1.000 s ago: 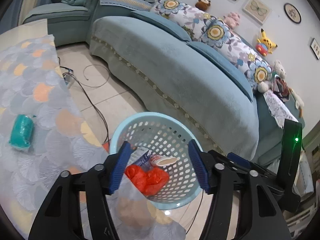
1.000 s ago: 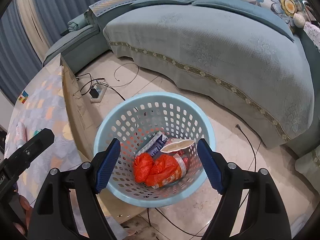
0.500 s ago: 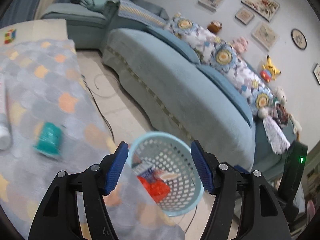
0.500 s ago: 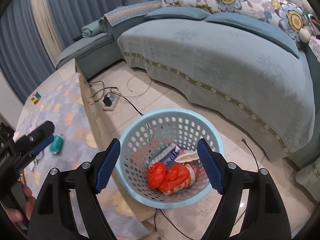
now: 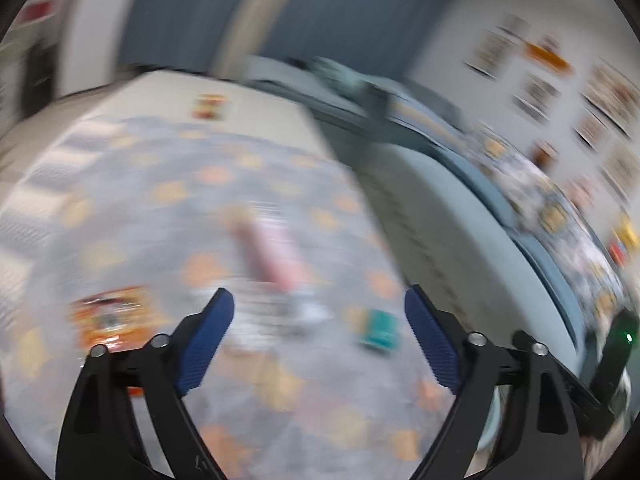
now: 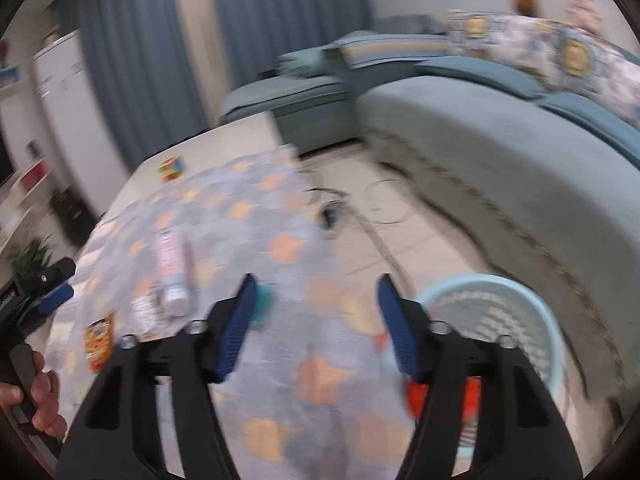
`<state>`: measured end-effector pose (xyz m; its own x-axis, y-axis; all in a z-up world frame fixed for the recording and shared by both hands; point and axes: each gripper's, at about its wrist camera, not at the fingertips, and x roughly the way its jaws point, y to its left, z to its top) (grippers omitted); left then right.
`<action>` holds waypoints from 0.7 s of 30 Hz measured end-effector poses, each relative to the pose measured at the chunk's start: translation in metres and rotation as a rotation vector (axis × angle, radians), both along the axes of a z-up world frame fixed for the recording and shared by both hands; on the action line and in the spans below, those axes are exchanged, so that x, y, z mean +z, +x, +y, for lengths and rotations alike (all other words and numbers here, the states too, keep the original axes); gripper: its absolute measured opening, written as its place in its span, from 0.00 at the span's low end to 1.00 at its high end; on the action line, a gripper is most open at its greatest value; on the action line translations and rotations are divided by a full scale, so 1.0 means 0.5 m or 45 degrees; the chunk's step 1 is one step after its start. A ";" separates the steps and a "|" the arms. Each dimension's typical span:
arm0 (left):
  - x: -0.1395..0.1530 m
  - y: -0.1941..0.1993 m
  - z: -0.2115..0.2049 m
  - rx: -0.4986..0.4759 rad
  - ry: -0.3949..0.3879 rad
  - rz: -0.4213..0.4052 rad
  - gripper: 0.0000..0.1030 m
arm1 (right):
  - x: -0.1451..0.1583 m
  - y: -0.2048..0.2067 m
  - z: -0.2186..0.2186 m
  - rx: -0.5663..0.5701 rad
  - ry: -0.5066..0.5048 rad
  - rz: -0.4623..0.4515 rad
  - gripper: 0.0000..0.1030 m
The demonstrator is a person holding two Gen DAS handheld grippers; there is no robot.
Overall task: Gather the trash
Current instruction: 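Return to the table and grasp the pink-white bottle with the right tool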
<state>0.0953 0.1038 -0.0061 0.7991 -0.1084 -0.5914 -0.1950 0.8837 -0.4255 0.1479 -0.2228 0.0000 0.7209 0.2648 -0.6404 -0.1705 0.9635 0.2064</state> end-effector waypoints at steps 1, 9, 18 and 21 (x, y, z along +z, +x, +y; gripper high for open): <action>-0.009 -0.012 0.039 0.071 -0.014 0.028 0.83 | -0.001 0.013 0.034 0.051 0.003 0.006 0.48; -0.127 -0.063 0.218 0.371 -0.138 0.276 0.82 | -0.025 0.116 0.300 0.398 -0.054 0.045 0.49; -0.191 -0.036 0.201 0.279 -0.064 0.354 0.86 | -0.126 0.231 0.469 0.534 -0.135 0.244 0.64; -0.199 -0.025 0.180 0.253 0.037 0.384 0.90 | -0.153 0.267 0.491 0.531 -0.147 0.312 0.64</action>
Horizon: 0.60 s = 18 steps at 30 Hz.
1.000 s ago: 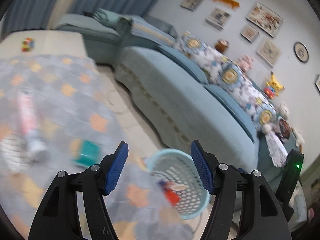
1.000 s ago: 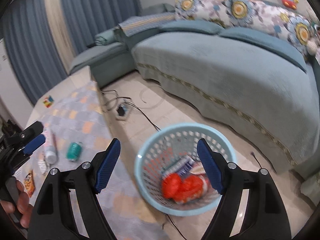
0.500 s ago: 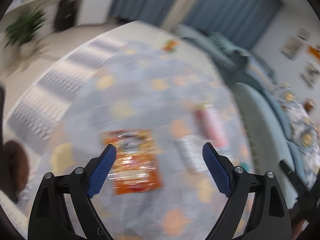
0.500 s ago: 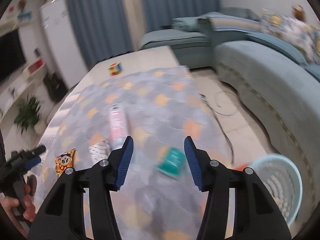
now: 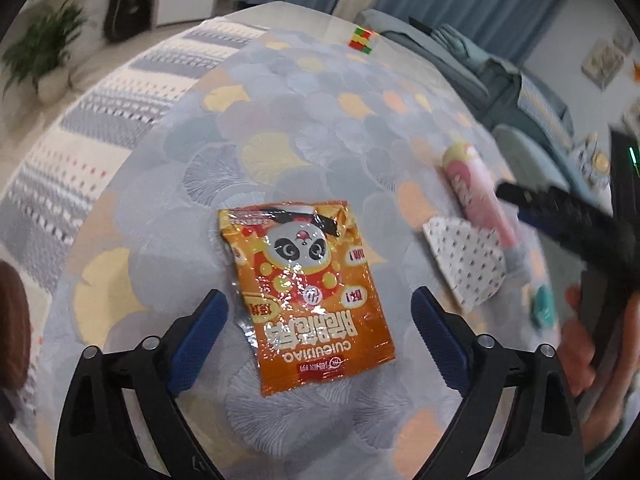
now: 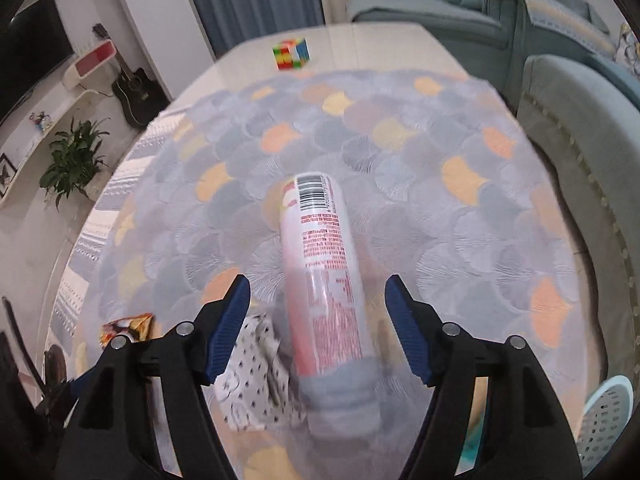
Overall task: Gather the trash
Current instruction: 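Return to the table and grasp the pink-white bottle with the right tool, then grasp the orange snack packet with the left tool while the right tool holds the bottle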
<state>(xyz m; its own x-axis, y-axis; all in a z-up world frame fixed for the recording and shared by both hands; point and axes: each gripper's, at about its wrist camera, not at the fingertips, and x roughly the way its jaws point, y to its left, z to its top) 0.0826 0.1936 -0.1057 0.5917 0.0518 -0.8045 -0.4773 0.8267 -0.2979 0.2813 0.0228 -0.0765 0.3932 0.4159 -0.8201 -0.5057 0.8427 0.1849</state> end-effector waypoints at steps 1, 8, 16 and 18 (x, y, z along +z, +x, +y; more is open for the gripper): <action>-0.002 0.002 -0.006 -0.011 0.023 0.012 0.91 | -0.007 0.007 0.005 0.000 -0.018 0.010 0.64; -0.011 0.021 -0.052 -0.089 0.224 0.136 0.92 | -0.048 0.024 0.053 0.031 -0.159 0.022 0.60; -0.015 0.025 -0.076 -0.162 0.377 0.184 0.71 | -0.049 0.002 0.038 0.037 -0.180 -0.022 0.45; -0.012 0.017 -0.068 -0.179 0.347 0.170 0.66 | -0.043 -0.004 0.025 0.028 -0.157 -0.018 0.45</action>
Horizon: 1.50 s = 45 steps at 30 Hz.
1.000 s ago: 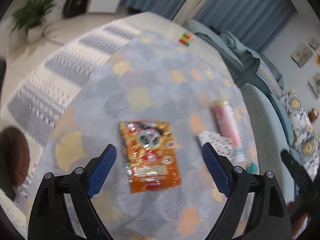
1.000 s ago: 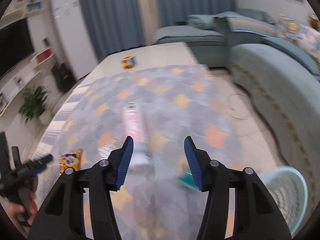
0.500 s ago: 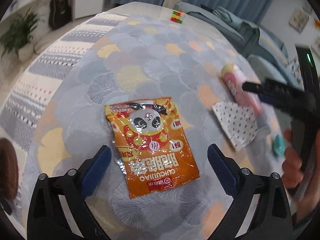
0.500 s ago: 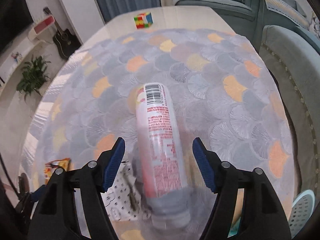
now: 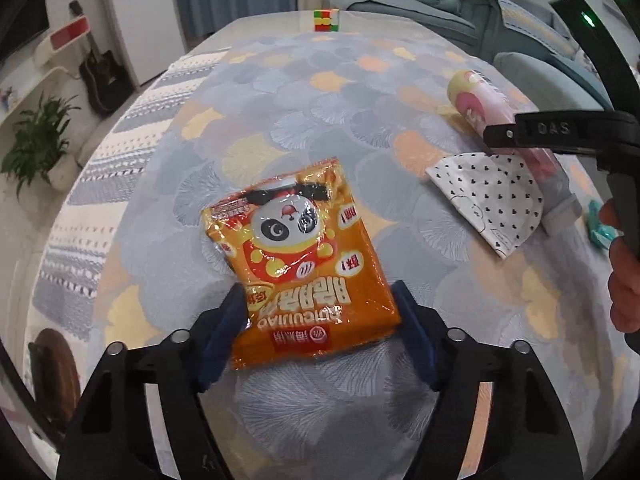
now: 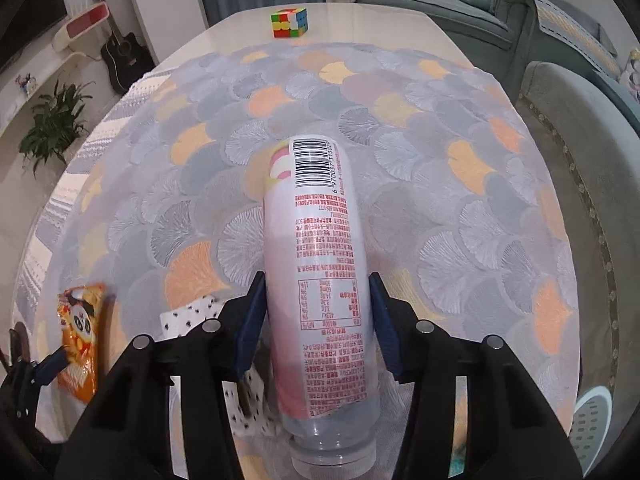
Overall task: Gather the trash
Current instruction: 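Grasp the orange snack packet with the left tool while the right tool holds the bottle, then carry the packet and bottle over the basket and open the left tool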
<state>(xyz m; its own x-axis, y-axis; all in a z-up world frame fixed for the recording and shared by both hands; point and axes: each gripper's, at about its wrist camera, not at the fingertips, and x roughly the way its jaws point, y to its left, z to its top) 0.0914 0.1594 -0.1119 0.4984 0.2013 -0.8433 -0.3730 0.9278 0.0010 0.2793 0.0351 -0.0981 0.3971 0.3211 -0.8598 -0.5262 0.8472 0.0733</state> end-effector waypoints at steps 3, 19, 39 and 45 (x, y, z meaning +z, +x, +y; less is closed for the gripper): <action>0.009 -0.018 0.016 -0.019 -0.078 -0.055 0.44 | 0.017 -0.013 -0.024 -0.013 0.030 -0.019 0.45; 0.069 -0.050 -0.022 -0.209 -0.359 -0.256 0.00 | 0.147 -0.087 -0.155 -0.097 0.205 -0.210 0.44; 0.247 0.004 -0.291 -0.656 -0.345 -0.445 0.00 | 0.282 -0.217 -0.579 -0.555 0.353 -0.393 0.44; 0.246 0.032 -0.435 -0.866 -0.343 -0.417 0.00 | 0.241 -0.259 -0.731 -0.741 0.346 -0.349 0.44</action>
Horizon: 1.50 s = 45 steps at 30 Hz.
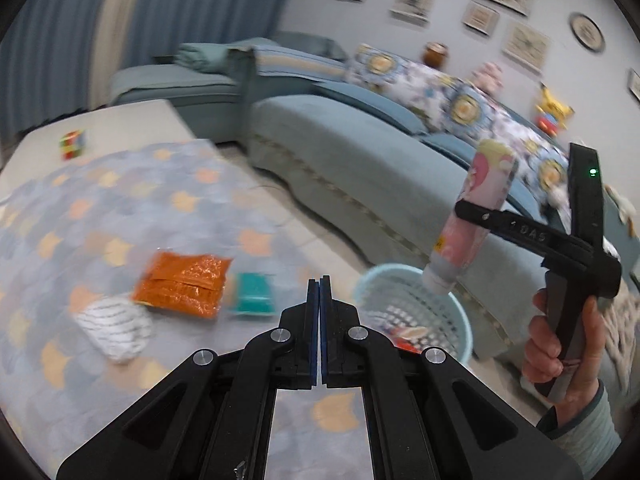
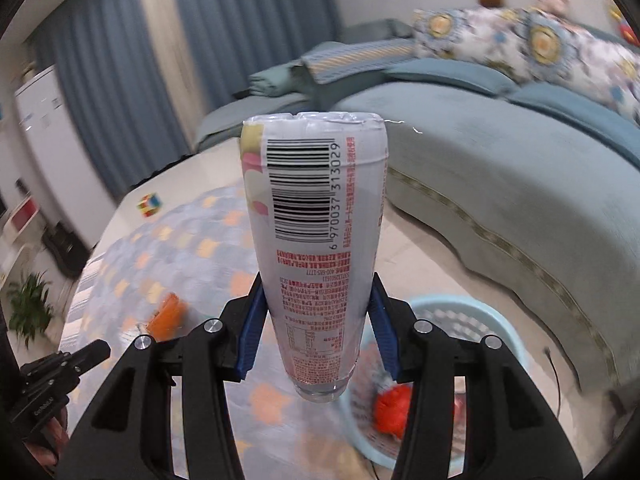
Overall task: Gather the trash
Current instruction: 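Carry the packet and bottle over the basket and open the left tool, then grasp the teal cup with the left tool while the right tool holds the bottle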
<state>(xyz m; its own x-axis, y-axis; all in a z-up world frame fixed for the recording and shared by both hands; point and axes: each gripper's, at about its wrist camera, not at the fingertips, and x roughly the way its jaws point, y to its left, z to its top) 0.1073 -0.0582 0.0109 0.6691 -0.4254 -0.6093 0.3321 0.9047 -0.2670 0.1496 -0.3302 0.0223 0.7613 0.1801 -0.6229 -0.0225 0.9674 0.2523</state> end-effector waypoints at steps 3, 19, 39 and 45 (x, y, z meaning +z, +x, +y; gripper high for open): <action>-0.010 0.001 -0.061 -0.086 0.011 0.014 0.00 | -0.032 -0.019 -0.063 -0.069 0.006 0.060 0.44; -0.098 0.090 0.080 0.183 -0.037 0.159 0.54 | -0.137 -0.077 -0.166 -0.172 0.080 0.167 0.44; -0.230 0.249 0.011 0.115 0.058 0.404 0.48 | -0.175 -0.035 -0.107 -0.117 0.024 0.228 0.44; -0.210 0.234 -0.011 0.098 0.062 0.375 0.33 | -0.167 -0.046 -0.120 -0.128 0.019 0.234 0.44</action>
